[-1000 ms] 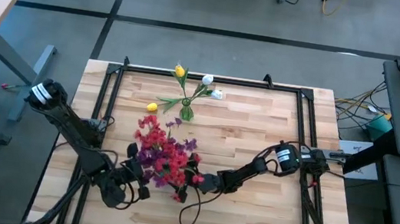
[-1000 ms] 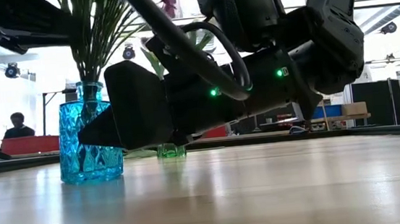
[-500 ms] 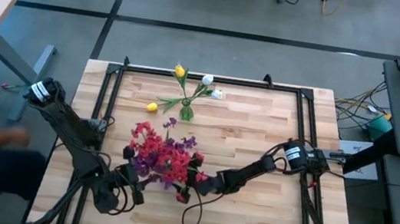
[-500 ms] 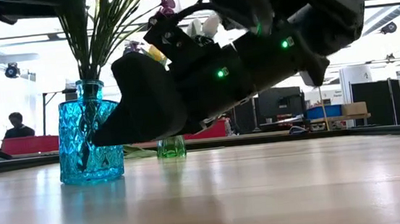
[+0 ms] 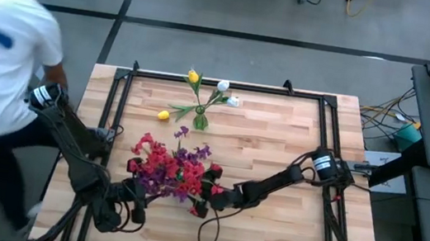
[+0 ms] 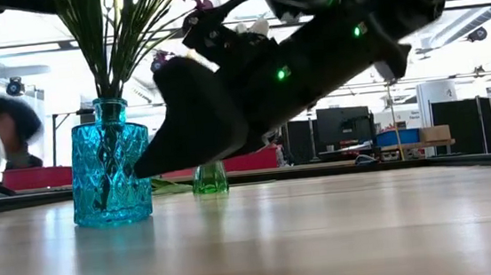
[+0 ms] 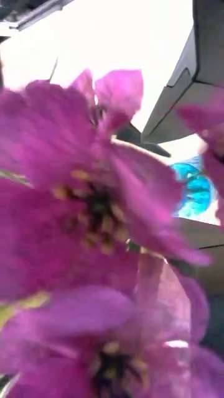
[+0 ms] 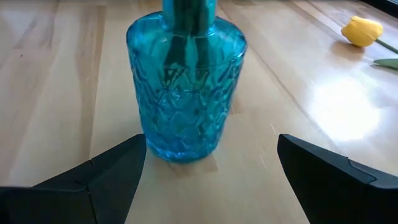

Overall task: Sort flowers into vase by color
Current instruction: Put the yellow flower into the green vase

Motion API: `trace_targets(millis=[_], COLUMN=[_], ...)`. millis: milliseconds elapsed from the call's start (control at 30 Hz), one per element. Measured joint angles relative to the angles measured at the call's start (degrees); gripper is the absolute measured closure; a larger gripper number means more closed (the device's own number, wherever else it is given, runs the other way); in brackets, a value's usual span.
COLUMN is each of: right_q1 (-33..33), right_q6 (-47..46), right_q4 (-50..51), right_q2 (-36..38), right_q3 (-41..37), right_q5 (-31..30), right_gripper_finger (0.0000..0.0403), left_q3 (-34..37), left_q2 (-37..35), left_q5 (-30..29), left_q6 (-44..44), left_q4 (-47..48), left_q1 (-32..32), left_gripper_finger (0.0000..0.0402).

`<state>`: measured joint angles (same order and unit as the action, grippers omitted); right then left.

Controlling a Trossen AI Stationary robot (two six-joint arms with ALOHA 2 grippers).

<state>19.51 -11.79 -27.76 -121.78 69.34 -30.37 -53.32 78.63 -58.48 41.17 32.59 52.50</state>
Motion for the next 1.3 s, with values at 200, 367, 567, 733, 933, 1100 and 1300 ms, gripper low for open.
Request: trace_targets(millis=[200, 367, 567, 733, 933, 1100, 1300], right_q1=[0.00, 0.45, 1.88, 3.04, 2.98, -3.78, -18.13], right_q6=[-0.80, -2.49, -7.81, -13.79, -15.18, -12.27, -1.08], right_q4=[8.85, 19.72, 40.21, 52.75, 63.17, 68.77, 68.45], right_q2=[4.67, 9.63, 17.44, 24.04, 32.05, 37.88, 40.88], right_q3=[-0.02, -0.02, -0.04, -0.07, -0.07, -0.19, -2.61], right_q5=[0.26, 0.35, 0.38, 0.47, 0.54, 1.42, 7.19], right_gripper_finger=[0.0049, 0.0048, 0.0048, 0.0049, 0.0049, 0.0049, 0.0062], left_q3=[-4.22, -7.45, -14.88, -21.87, -29.19, -33.05, -35.40], left_q2=[-0.02, -0.04, -0.04, -0.04, -0.08, -1.55, -4.51], left_q5=[2.74, 7.57, 14.71, 13.68, 7.74, 0.42, -6.10], left_q6=[1.77, 3.39, 14.25, 22.57, 22.73, 16.05, 9.36], left_q4=[6.21, 11.33, 28.50, 43.95, 57.41, 56.94, 57.44], left_q1=[1.13, 3.04, 5.85, 6.75, 4.49, 2.98, 2.75], left_gripper_finger=[0.0216, 0.0216, 0.0216, 0.0217, 0.0234, 0.0253, 0.0267])
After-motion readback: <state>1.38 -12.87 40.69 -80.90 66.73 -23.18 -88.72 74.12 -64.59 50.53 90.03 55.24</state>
